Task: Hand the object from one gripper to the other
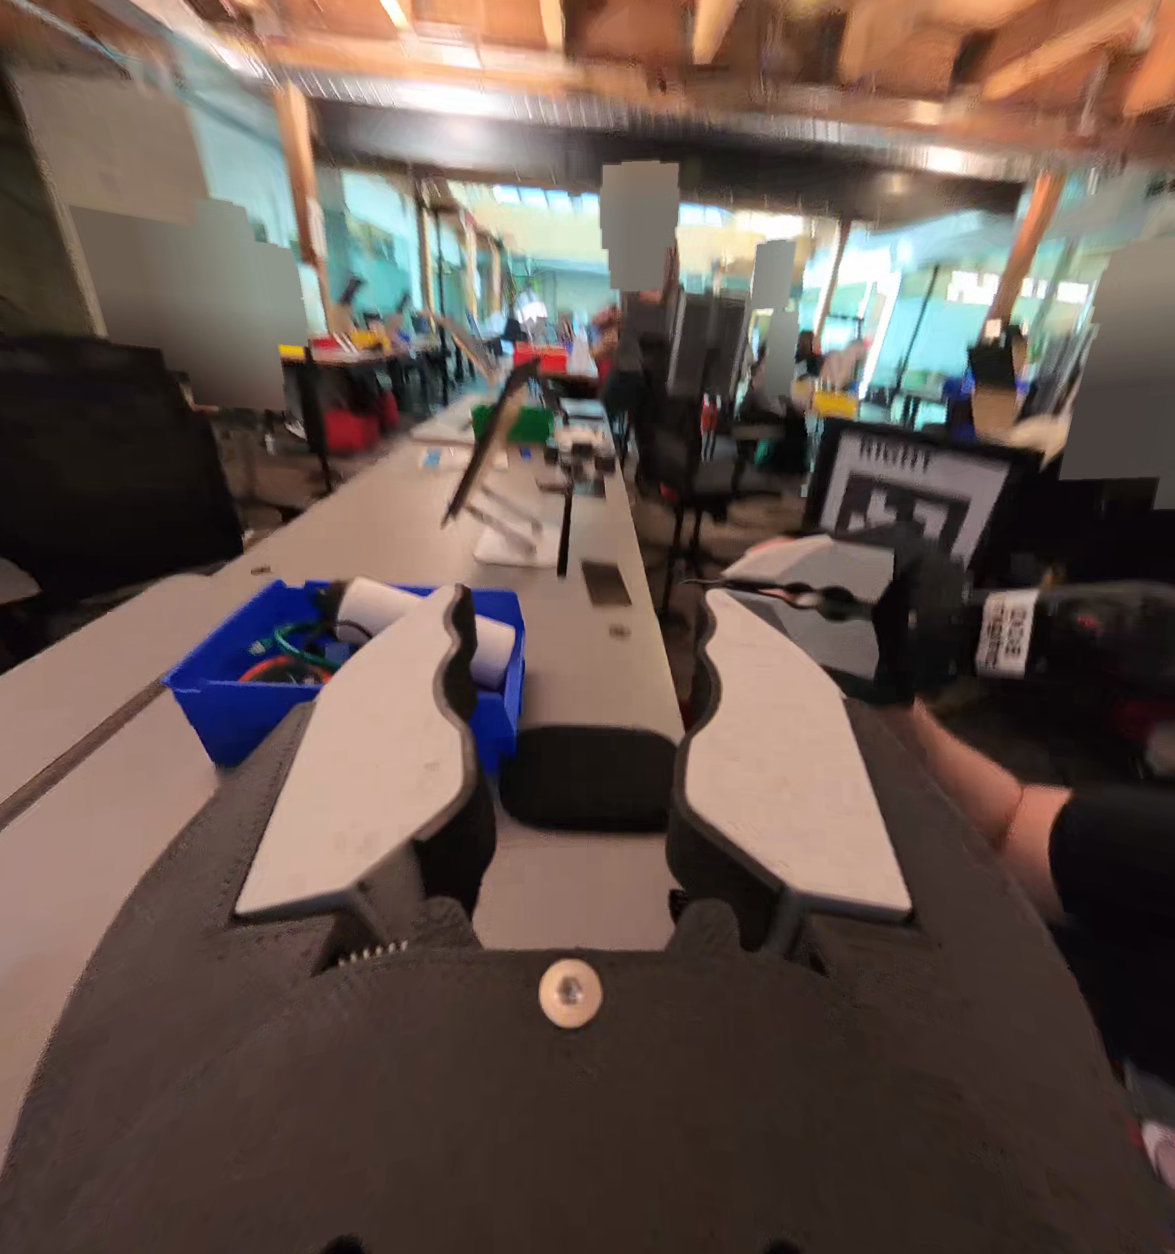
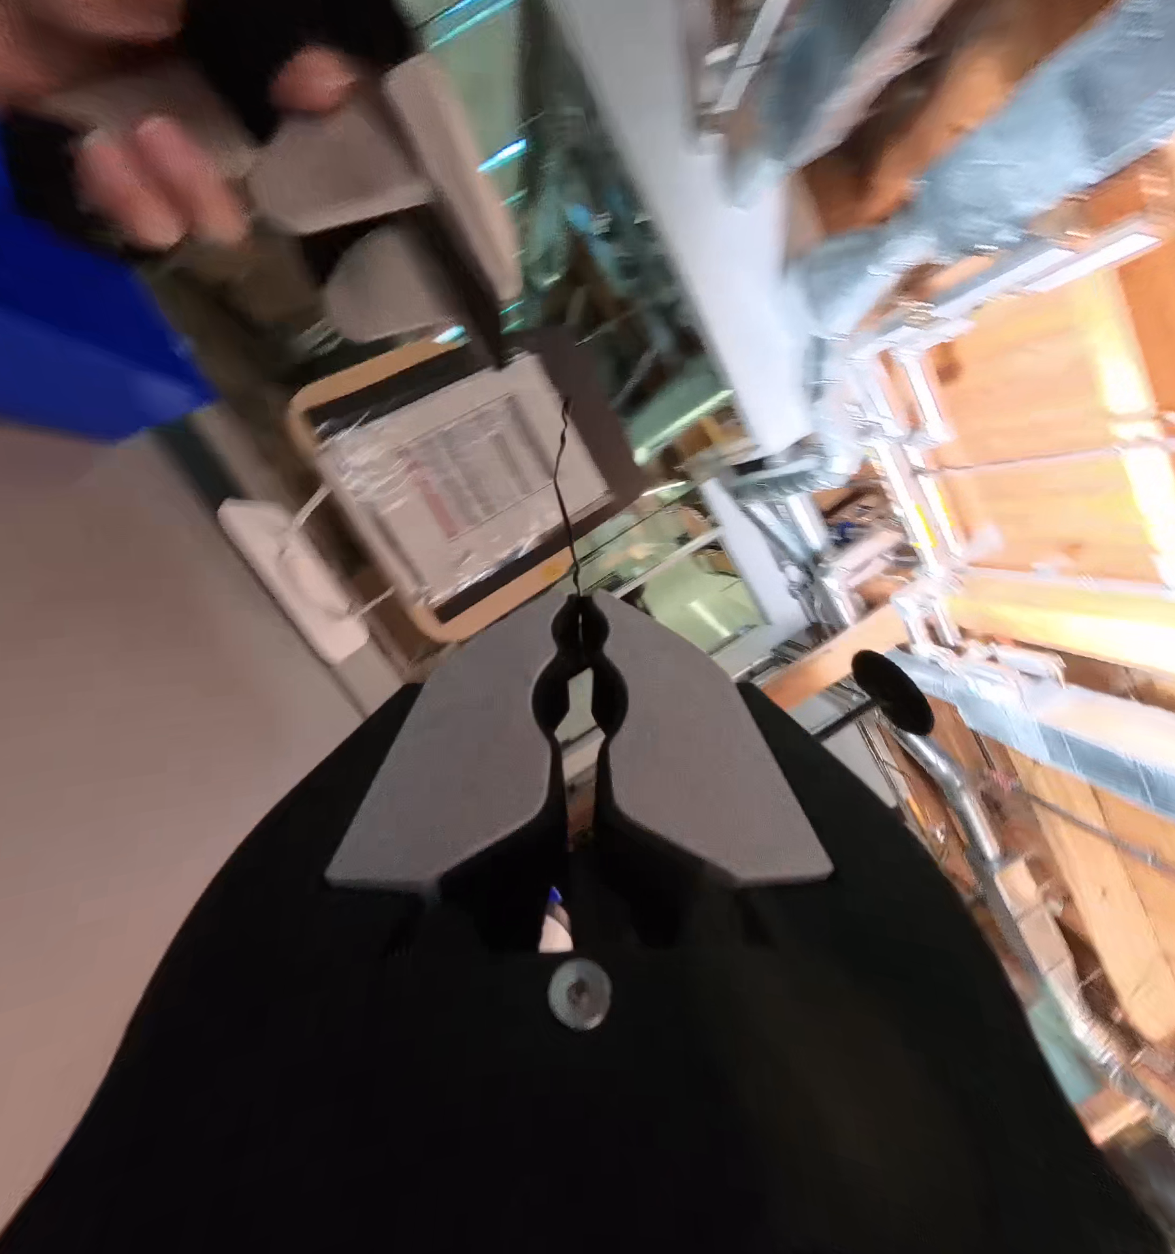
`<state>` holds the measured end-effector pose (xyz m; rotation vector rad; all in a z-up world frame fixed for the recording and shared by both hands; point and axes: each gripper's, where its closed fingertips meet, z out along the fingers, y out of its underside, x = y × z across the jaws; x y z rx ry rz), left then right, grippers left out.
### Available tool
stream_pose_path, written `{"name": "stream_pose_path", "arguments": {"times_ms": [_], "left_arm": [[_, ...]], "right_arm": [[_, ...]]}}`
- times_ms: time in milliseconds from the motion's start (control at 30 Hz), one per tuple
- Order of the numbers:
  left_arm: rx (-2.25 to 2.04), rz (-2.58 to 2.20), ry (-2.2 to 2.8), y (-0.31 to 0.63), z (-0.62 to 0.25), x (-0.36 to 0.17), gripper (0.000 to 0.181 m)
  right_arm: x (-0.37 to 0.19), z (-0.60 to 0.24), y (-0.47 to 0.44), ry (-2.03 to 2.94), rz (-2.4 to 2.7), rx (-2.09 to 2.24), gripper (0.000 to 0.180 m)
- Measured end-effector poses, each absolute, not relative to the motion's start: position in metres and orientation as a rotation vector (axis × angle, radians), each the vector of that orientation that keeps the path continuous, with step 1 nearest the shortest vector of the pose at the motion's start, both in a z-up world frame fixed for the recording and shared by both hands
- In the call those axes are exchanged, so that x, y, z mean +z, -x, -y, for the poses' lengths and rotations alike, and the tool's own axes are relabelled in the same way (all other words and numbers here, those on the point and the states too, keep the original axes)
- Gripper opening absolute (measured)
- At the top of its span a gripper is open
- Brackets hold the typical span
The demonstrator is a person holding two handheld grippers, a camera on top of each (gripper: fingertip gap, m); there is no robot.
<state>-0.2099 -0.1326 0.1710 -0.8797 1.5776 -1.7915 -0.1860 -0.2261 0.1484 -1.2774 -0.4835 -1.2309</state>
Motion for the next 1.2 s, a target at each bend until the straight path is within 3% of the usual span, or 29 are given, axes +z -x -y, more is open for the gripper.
{"name": "stream_pose_path", "arguments": {"times_ms": [133,300,400,667,800,867,1000,1200], "left_arm": [[-2.007,-1.627,0.779,0.216,0.154,0.172,0.057],[-2.293,-1.643,0.641,0.224,0.194,0.171,0.036],[-2.316,-1.644,0.617,0.226,0.2,0.17,0.026],[-2.282,-1.646,0.579,0.227,0.211,0.166,0.027],[-2.291,-1.621,0.564,0.227,0.209,0.167,0.017],[-2.301,-1.653,0.511,0.232,0.212,0.167,0.001],[-2.093,-1.681,0.61,0.219,0.197,0.16,0.0],[-1.352,-1.78,0.745,0.184,0.146,0.125,0.0]], "right_arm": [[0.161,0.228,0.196,1.134,0.266,-1.034,0.001],[0.163,0.218,0.208,1.077,0.185,-0.958,0.001],[0.167,0.214,0.22,1.052,0.212,-0.978,0.001],[0.165,0.205,0.229,1.043,0.262,-0.979,0.001],[0.163,0.2,0.233,1.041,0.295,-0.969,0.001],[0.162,0.199,0.23,1.047,0.288,-0.985,0.001],[0.159,0.2,0.23,1.039,0.32,-0.968,0.019],[0.15,0.191,0.23,1.191,0.444,-0.973,0.019]]}}
